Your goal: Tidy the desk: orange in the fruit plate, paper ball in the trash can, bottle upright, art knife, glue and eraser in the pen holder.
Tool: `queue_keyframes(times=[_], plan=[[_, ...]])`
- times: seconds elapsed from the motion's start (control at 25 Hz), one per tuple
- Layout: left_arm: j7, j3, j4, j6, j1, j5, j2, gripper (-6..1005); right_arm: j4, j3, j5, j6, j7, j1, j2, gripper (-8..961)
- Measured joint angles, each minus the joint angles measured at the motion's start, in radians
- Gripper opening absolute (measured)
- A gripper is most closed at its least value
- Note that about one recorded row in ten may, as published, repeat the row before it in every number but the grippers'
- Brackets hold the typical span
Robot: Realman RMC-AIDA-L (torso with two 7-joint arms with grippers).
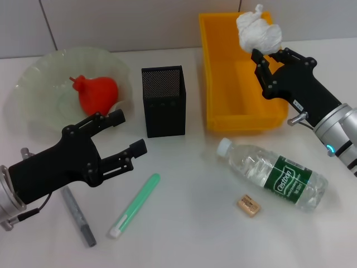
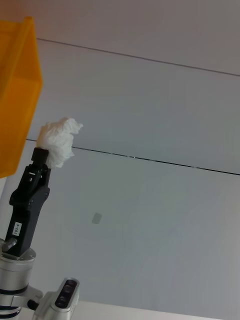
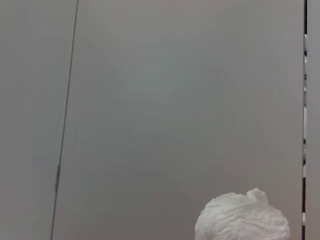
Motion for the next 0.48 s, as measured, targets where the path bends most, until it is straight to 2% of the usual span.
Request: queue_keyframes(times=[0.08,0.48], plan=[[0.000,0.000,0.000,0.000,0.001,0.000,0.000,816,0.005,0.000,0.000,0.000,-0.001,0.001,0.000,228],[0.005,0.005,0.000,0.000,0.008,0.000,0.000,816,0.006,0.002,0.004,0.003,0.001,-0.002,0.000,375]])
